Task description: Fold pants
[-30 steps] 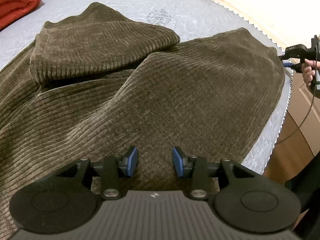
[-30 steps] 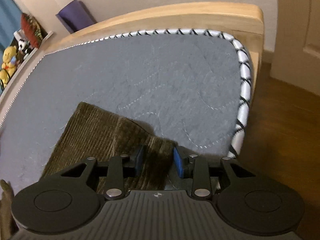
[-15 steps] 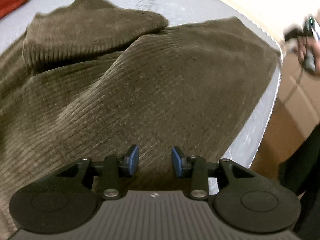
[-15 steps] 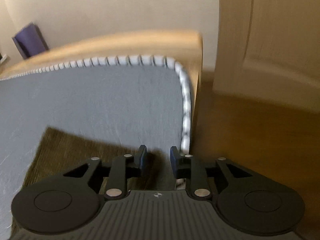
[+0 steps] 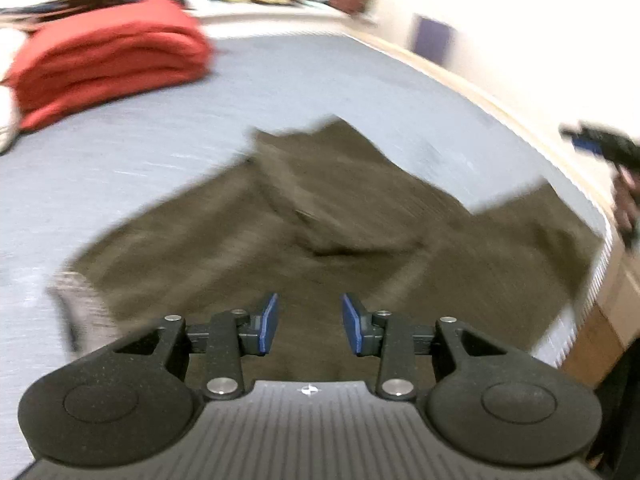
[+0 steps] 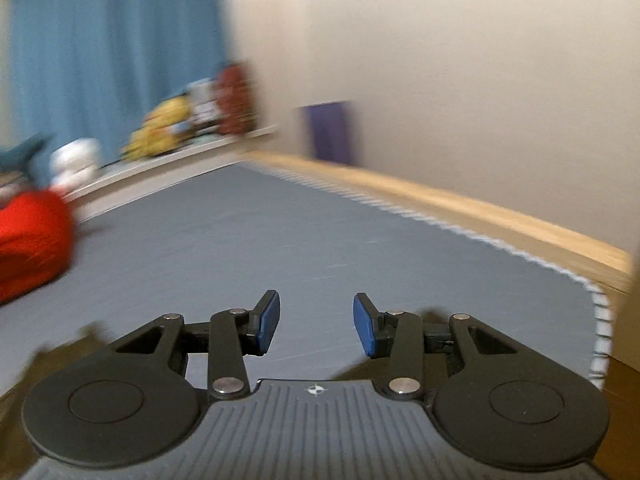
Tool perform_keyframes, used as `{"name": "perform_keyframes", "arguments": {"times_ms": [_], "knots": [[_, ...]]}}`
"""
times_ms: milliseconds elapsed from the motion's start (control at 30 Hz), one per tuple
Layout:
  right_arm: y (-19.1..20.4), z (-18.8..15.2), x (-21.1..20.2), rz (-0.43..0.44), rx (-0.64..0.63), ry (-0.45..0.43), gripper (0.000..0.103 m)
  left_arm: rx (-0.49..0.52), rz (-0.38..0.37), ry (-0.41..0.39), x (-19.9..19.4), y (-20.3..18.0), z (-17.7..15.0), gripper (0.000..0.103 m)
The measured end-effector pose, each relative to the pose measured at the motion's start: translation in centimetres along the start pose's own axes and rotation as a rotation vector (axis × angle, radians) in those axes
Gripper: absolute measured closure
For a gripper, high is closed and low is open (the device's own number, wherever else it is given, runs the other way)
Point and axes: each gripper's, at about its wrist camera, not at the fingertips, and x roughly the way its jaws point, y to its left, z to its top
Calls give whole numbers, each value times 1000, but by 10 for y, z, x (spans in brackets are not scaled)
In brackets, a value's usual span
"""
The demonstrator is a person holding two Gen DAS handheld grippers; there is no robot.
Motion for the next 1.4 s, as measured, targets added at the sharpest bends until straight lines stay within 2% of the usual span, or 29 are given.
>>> {"name": "perform_keyframes", "arguments": {"times_ms": [100,233,333,400,467,533,600,667,767,1000,1067,1100,1200,1233,1267,1300,1333,1367,1400], "knots": [[70,-9,-24,187,-112,28,60,-56,91,-41,-15,50,13,62],[164,-50,-61,444,-285,75,58,-277,144,-120,-15,134,0,61],[228,-90,-89,622,-409,123,58,-414,208,-86,-2,185,-22,62],[269,-126,-108,723,-527,148,58,-505,202,-71,7,212,-32,62],[302,-154,-129,824,-635,131,58,-586,189,-78,14,231,-36,62],[324,-181,-148,920,-734,112,58,-615,170,-88,23,243,-37,62],[341,-203,-159,989,-796,133,58,-605,152,-80,31,248,-39,60],[353,-222,-168,1047,-839,163,58,-600,150,-52,42,251,-41,59],[362,-247,-184,1110,-925,145,58,-610,121,-21,62,256,-46,58],[378,-276,-188,1205,-1045,221,58,-618,102,26,94,261,-45,48],[375,-283,-194,1236,-1101,208,54,-614,92,35,101,262,-45,41],[374,-287,-196,1243,-1150,185,54,-606,89,37,104,261,-44,41],[375,-292,-197,1238,-1183,159,55,-577,97,39,109,257,-40,40],[374,-291,-197,1240,-1188,152,62,-571,100,38,111,256,-39,40],[374,-291,-198,1242,-1193,147,77,-565,104,38,112,255,-39,39],[374,-291,-198,1252,-1198,153,85,-553,110,38,113,253,-38,39],[376,-291,-198,1271,-1202,182,87,-539,117,40,114,251,-37,39],[377,-289,-198,1278,-1203,185,92,-530,122,40,114,250,-36,40],[377,-290,-199,1285,-1212,178,93,-518,130,39,115,247,-35,42]]}}
